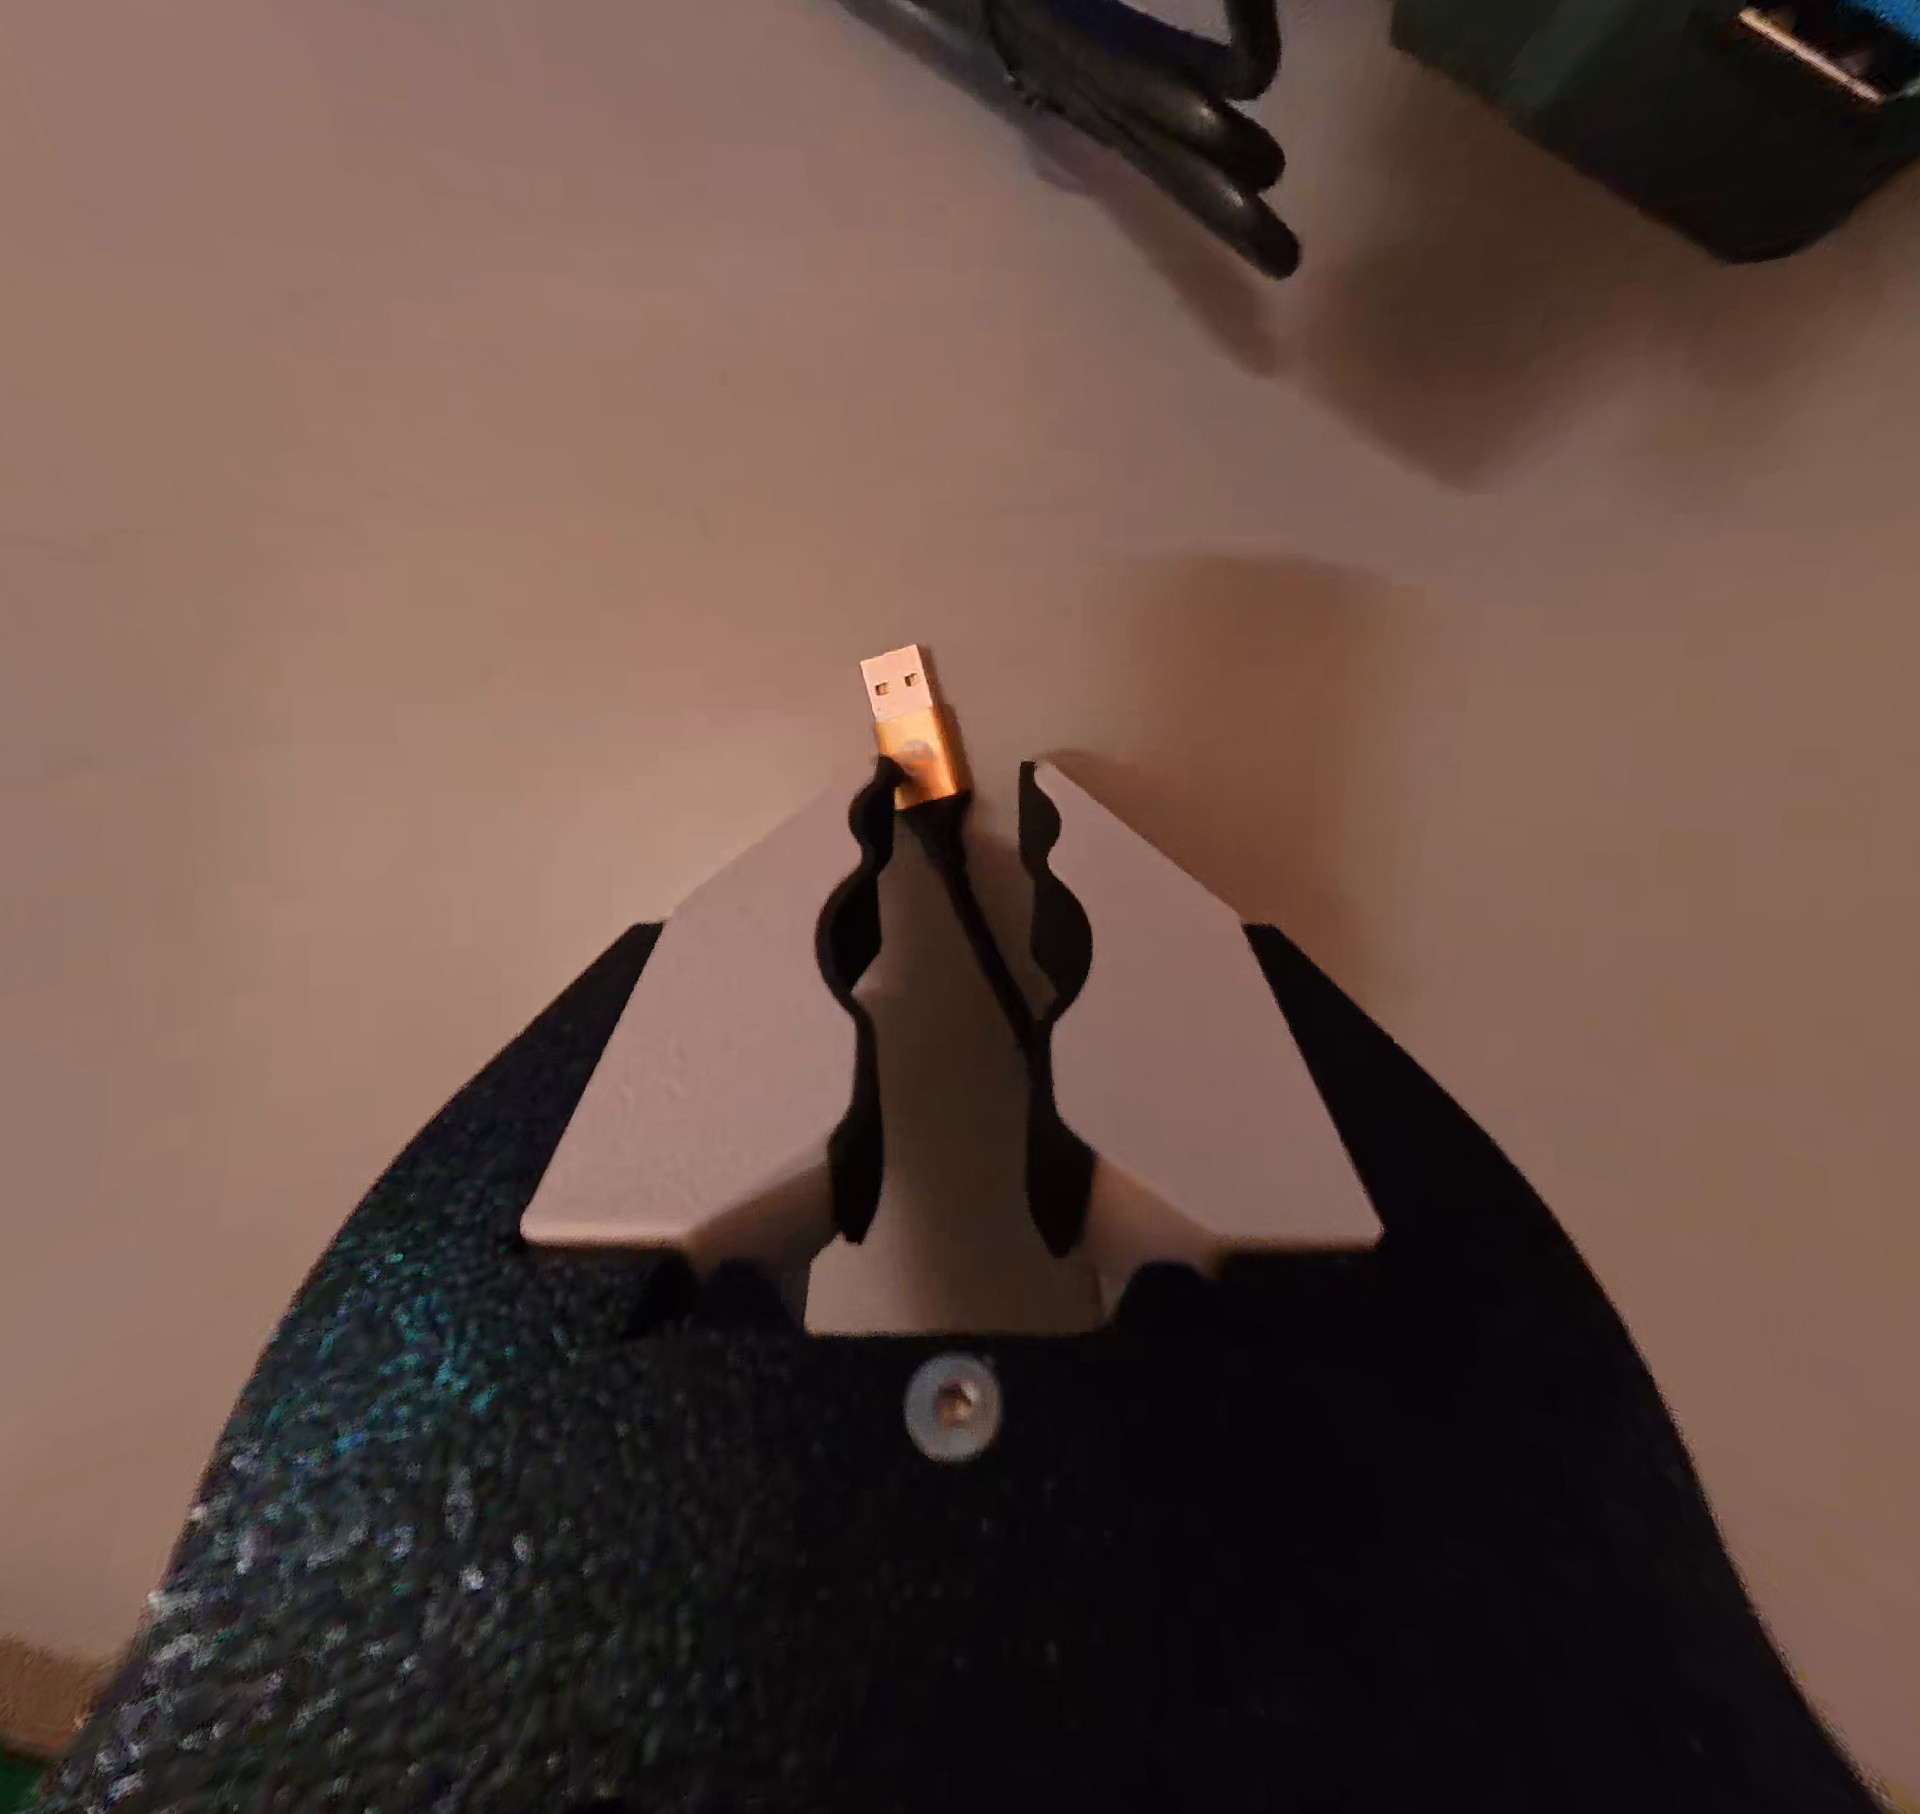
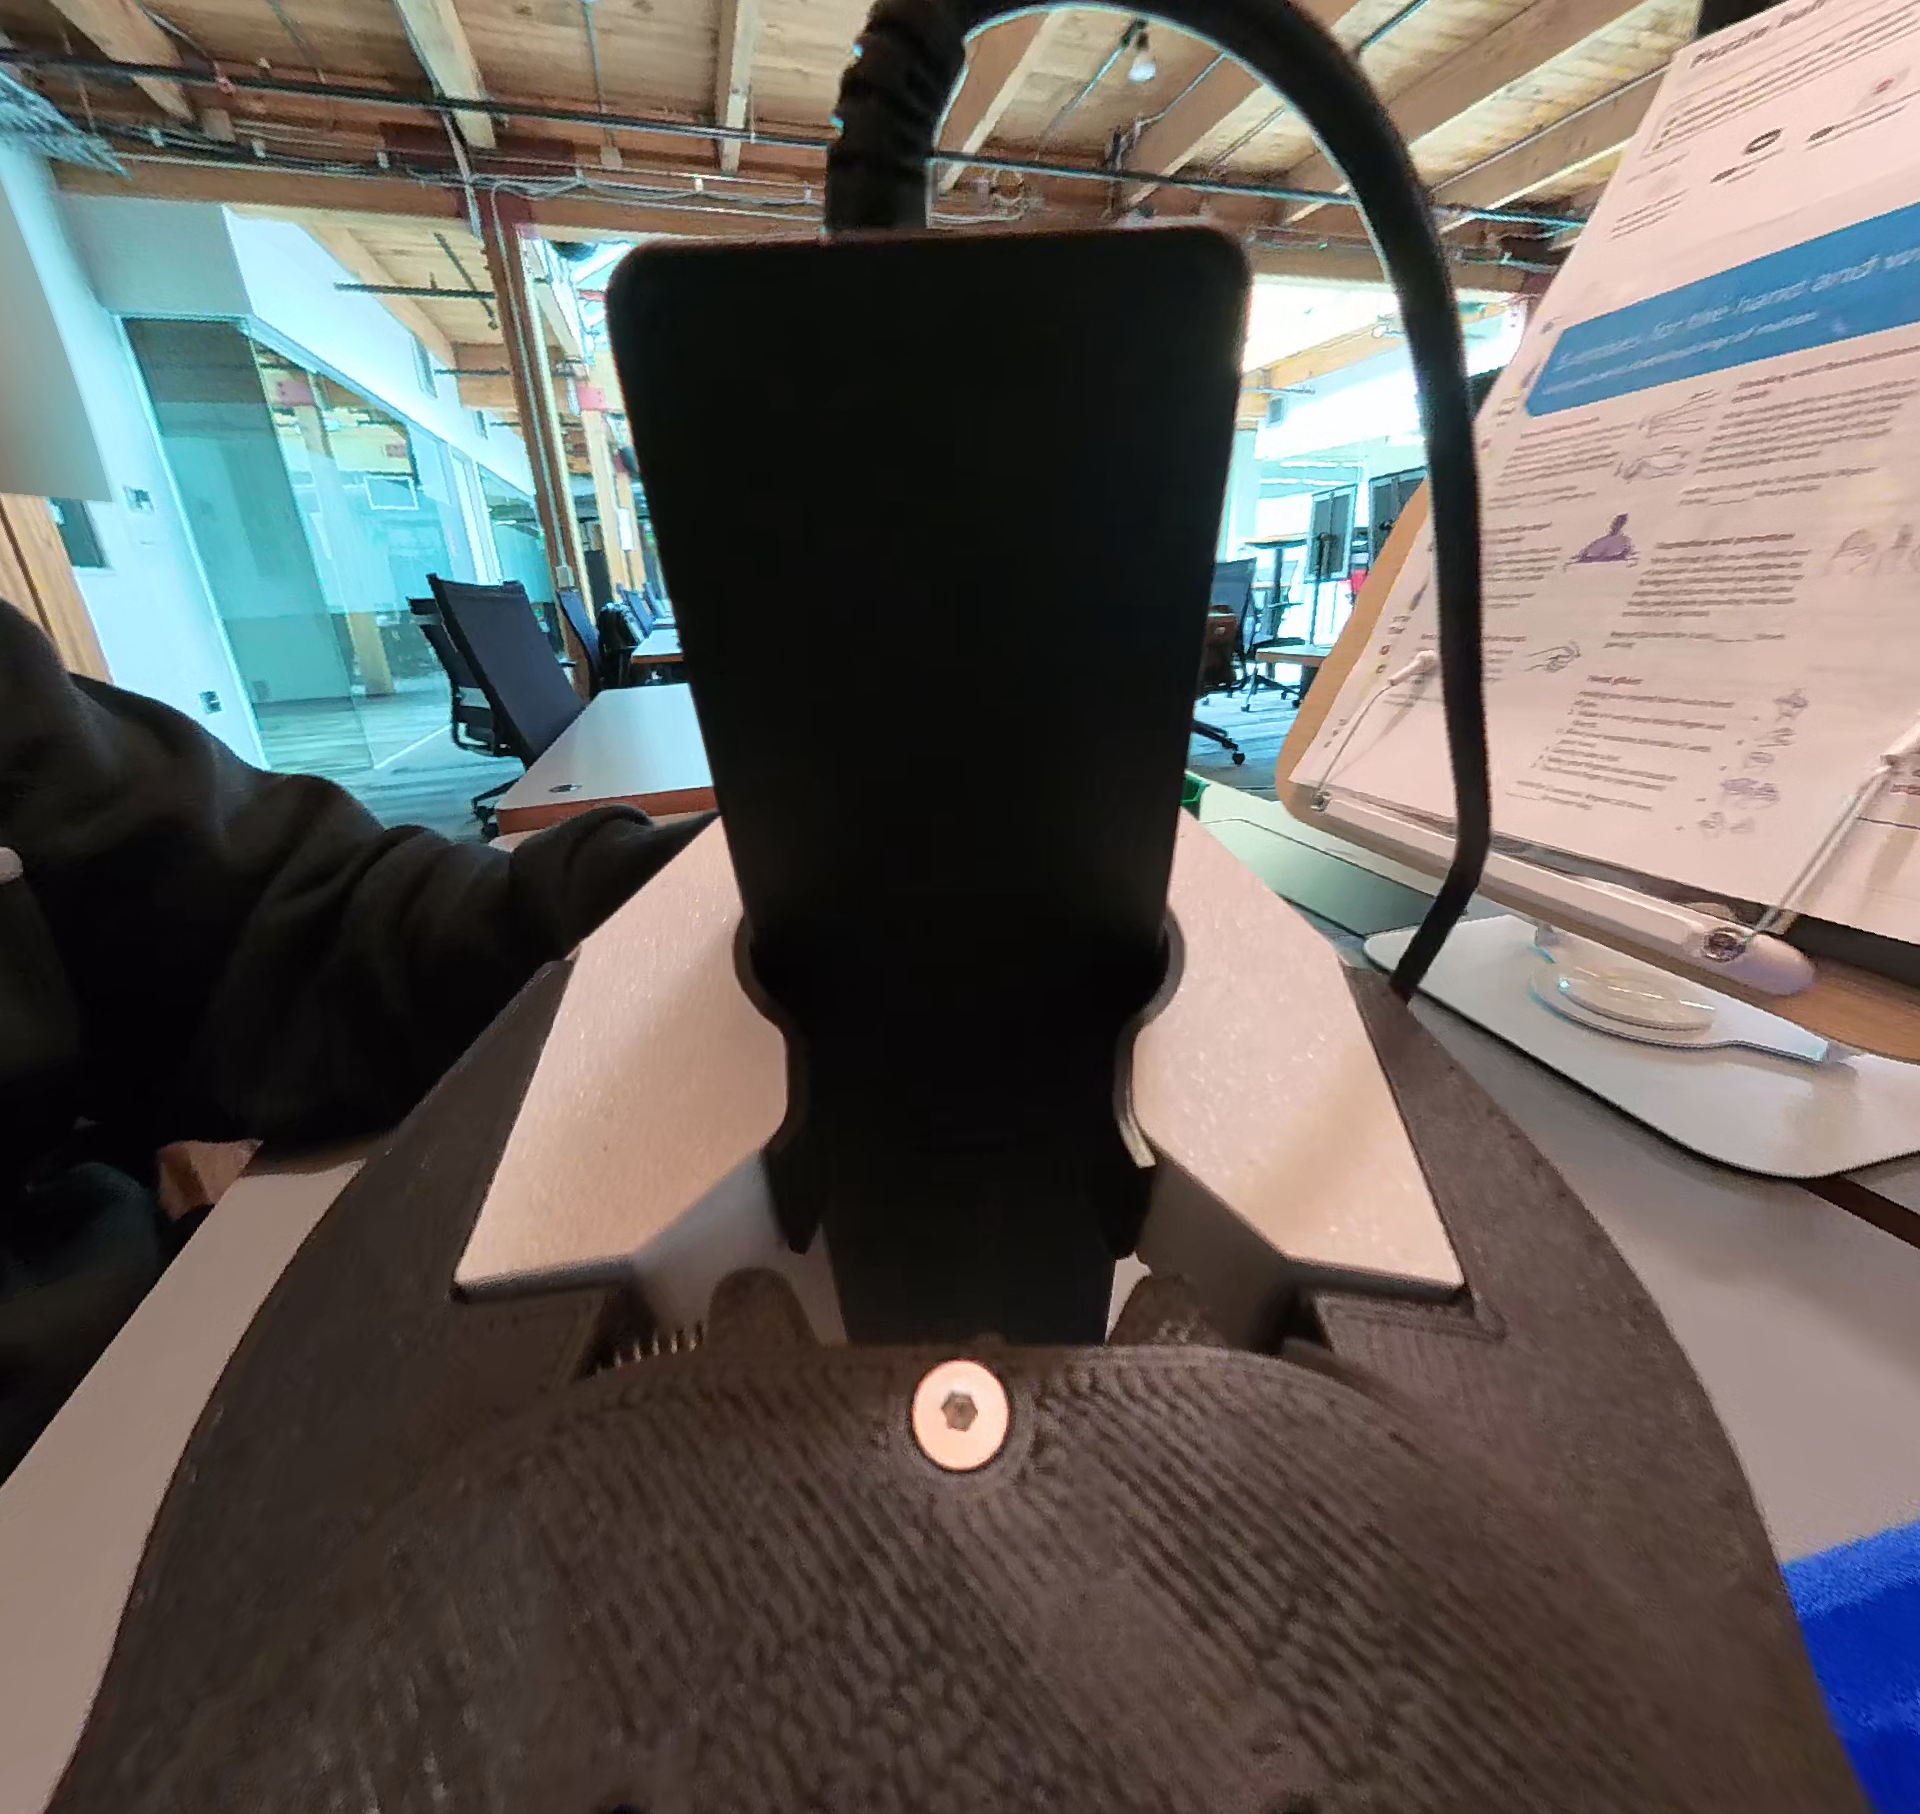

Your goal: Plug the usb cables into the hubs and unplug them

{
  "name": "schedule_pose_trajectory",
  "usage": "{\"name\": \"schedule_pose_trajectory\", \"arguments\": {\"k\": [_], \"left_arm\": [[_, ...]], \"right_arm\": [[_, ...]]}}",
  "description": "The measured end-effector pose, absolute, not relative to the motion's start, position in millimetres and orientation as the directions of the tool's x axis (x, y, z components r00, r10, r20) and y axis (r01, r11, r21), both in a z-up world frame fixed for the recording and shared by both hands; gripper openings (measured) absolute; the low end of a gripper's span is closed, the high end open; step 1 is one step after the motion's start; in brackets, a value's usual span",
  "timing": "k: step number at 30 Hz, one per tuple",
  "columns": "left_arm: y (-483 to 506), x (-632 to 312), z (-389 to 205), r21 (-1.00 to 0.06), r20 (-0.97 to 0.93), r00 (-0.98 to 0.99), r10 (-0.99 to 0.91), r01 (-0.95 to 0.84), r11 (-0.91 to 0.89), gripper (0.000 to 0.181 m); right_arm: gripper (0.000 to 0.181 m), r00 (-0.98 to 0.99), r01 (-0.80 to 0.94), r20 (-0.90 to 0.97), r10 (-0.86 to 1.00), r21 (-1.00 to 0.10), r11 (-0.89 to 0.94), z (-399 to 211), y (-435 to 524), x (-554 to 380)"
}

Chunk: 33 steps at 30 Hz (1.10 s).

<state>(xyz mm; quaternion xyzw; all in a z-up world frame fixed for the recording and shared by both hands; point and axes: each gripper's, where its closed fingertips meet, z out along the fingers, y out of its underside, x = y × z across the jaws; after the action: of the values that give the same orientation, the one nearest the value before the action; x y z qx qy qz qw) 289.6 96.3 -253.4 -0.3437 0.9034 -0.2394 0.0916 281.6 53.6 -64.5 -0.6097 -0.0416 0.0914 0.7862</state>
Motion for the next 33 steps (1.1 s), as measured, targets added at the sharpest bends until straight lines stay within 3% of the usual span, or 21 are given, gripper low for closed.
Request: {"name": "schedule_pose_trajectory", "arguments": {"k": [1, 5, 10, 12, 19, 26, 27, 33], "left_arm": [[96.4, 290.9, -253.5, -0.497, -0.016, -0.747, -0.665, -0.571, 0.653, 0.020], [103.4, 295.4, -258.8, -0.457, -0.114, -0.754, -0.647, -0.539, 0.708, 0.015], [106.9, 301.7, -257.8, -0.489, -0.093, -0.717, -0.691, -0.572, 0.659, 0.028], [104.2, 299.0, -258.5, -0.495, -0.064, -0.726, -0.684, -0.572, 0.654, 0.020], [107.9, 293.4, -258.4, -0.468, -0.067, -0.748, -0.660, -0.561, 0.683, 0.026], [109.0, 296.5, -259.7, -0.494, 0.008, -0.690, -0.724, -0.632, 0.598, 0.019], [111.6, 299.2, -259.8, -0.498, -0.001, -0.683, -0.730, -0.633, 0.593, 0.011], [119.4, 307.1, -258.8, -0.491, -0.110, -0.706, -0.700, -0.574, 0.656, 0.010]], "right_arm": [[0.062, 0.979, -0.097, -0.049, 0.198, -0.966, 0.239, -65.0, 54.4, 281.2], [0.062, 0.974, -0.121, -0.069, 0.214, -0.963, 0.241, -66.1, 55.9, 280.7], [0.062, 0.969, -0.113, -0.051, 0.240, -0.962, 0.250, -67.0, 56.2, 276.5], [0.062, 0.968, -0.117, -0.054, 0.246, -0.961, 0.249, -67.5, 56.1, 276.8], [0.062, 0.975, -0.111, -0.058, 0.213, -0.963, 0.245, -70.3, 59.2, 283.7], [0.062, 0.976, -0.105, -0.054, 0.211, -0.966, 0.238, -72.7, 60.2, 285.3], [0.062, 0.976, -0.103, -0.052, 0.210, -0.966, 0.238, -72.9, 60.6, 285.5], [0.062, 0.979, -0.096, -0.051, 0.198, -0.969, 0.228, -75.9, 64.7, 286.2]]}}
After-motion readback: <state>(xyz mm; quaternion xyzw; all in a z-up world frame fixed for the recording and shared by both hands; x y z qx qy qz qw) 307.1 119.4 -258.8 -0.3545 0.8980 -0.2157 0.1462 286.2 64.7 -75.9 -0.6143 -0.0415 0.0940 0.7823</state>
